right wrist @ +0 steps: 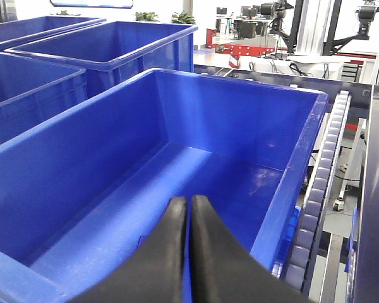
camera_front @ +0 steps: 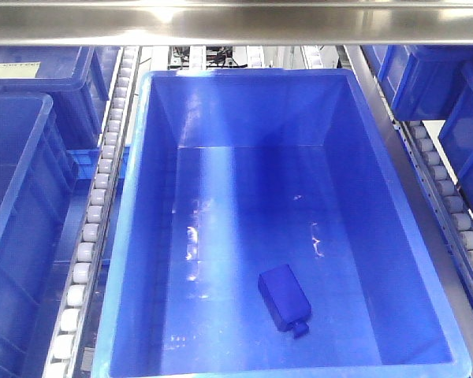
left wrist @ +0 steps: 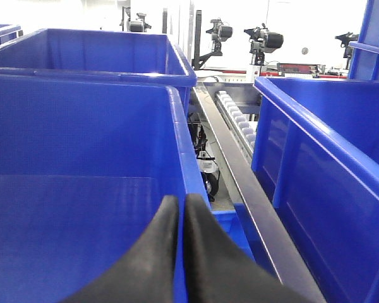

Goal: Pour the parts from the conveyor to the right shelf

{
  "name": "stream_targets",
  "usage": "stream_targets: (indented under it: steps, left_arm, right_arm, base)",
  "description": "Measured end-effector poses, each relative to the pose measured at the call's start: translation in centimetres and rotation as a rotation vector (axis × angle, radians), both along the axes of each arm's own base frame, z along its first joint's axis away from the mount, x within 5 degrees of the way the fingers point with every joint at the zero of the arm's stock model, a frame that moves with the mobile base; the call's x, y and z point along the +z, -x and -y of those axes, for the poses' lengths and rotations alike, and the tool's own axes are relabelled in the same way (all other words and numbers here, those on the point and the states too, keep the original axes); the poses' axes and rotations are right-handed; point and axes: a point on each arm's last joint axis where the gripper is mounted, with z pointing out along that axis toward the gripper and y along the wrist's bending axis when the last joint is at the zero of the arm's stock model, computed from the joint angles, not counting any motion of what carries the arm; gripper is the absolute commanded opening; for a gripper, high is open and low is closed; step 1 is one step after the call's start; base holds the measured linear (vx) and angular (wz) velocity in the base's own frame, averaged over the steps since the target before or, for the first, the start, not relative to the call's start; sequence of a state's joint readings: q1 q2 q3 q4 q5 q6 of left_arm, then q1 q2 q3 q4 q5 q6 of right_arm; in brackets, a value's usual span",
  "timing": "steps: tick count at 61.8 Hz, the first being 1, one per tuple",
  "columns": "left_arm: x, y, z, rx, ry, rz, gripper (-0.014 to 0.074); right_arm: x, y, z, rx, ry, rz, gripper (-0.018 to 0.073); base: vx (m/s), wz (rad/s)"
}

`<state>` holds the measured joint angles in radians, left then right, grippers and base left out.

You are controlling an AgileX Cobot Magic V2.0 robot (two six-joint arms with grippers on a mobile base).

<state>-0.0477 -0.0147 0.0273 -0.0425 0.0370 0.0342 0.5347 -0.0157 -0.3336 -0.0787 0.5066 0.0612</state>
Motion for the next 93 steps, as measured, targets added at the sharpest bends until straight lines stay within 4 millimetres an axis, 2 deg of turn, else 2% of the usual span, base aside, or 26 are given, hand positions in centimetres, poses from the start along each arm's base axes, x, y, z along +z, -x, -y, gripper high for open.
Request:
stream_targets:
  steps: [26, 42, 47, 60, 64, 76, 93]
  left_arm:
    - [0.0, 0.0, 0.0, 0.0, 0.0, 0.0, -0.0006]
    - [0.0, 0.0, 0.0, 0.0, 0.0, 0.0, -0.0006]
    - [0.0, 0.0, 0.0, 0.0, 0.0, 0.0, -0.0006]
    - [0.0, 0.0, 0.0, 0.0, 0.0, 0.0, -0.0006]
    - [0.0, 0.0, 0.0, 0.0, 0.0, 0.0, -0.0006]
    - [0.0, 0.0, 0.0, 0.0, 0.0, 0.0, -0.0006]
    - [0.0, 0.0, 0.0, 0.0, 0.0, 0.0, -0.0006]
  right_arm:
    - [0.0, 0.0, 0.0, -0.013, 0.0, -0.001, -0.001]
    - [0.0, -0.4, 0.7, -0.296, -0.016, 0.027, -0.001]
    - [-0.9, -1.0, 0.7, -0.38, -0.036, 0.054, -0.001]
    - [-6.2, -3.0, 0.8, -0.455, -0.109, 0.087, -0.001]
    - [-7.2, -3.2, 0.8, -0.456, -0.103, 0.104, -0.001]
    - [-6.8, -3.2, 0.8, -0.453, -0.025, 0.183, -0.001]
    - [-6.8, -3.2, 0.7, -0.452, -0.011, 0.191, -0.001]
  base:
    - [0.0, 0.0]
    - [0.0, 0.0]
    - [0.0, 0.0]
    - [0.0, 0.0]
    - [0.0, 0.0]
    - [0.0, 0.0]
    - [0.0, 0.0]
